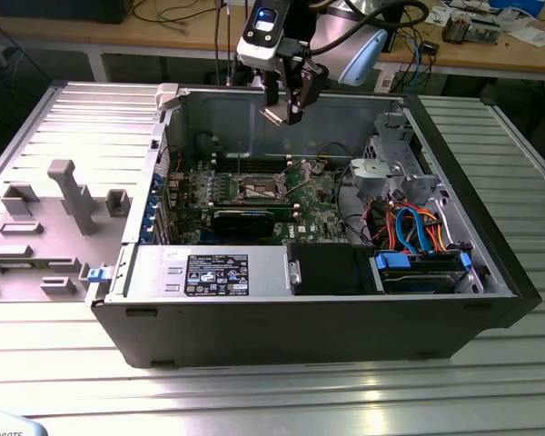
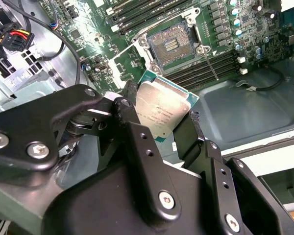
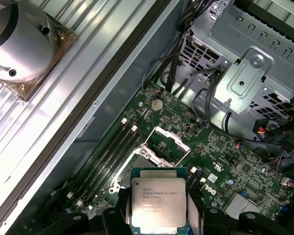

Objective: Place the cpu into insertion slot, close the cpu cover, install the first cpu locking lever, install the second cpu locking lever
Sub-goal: 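Place the cpu into insertion slot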

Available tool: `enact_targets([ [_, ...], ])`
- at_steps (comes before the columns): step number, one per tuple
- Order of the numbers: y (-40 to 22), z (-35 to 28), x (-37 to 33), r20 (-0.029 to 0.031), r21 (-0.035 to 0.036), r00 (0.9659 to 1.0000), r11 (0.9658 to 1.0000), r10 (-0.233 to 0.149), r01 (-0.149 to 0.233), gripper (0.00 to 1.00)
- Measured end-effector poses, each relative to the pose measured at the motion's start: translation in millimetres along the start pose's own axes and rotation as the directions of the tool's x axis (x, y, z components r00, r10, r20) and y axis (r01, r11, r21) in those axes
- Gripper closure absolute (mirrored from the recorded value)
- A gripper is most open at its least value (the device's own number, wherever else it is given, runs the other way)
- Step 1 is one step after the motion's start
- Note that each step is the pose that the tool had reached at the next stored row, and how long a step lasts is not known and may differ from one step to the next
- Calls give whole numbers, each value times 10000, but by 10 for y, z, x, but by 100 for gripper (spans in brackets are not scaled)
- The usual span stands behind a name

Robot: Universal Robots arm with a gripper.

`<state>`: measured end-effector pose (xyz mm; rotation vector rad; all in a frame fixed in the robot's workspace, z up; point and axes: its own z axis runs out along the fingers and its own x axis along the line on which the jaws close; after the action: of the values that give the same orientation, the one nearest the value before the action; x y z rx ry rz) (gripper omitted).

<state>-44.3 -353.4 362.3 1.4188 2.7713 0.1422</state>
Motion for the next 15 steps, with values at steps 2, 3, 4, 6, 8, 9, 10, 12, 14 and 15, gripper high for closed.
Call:
enact_targets([
  [2,0,0,0,0,0,10000,10000,0,0,46],
  [3,0,0,0,0,-1,10000,10000,0,0,46],
  [4,0,0,0,0,-1,10000,10000,1,-1,46],
  [6,0,2,0,-1,-1,10000,10000,7,-7,46],
  [8,-3,8,1,12,-5,9999,9999,139,-139,46],
  [9,-6,13,3,26,-7,9996,9996,297,-297,46],
  [10,-7,17,4,38,-10,9991,9991,423,-423,46],
  [12,-10,23,5,54,-14,9982,9982,595,-594,46],
  [14,-11,27,6,65,-17,9974,9974,719,-719,46],
  [15,-12,29,6,68,-15,9970,9970,776,-776,46],
])
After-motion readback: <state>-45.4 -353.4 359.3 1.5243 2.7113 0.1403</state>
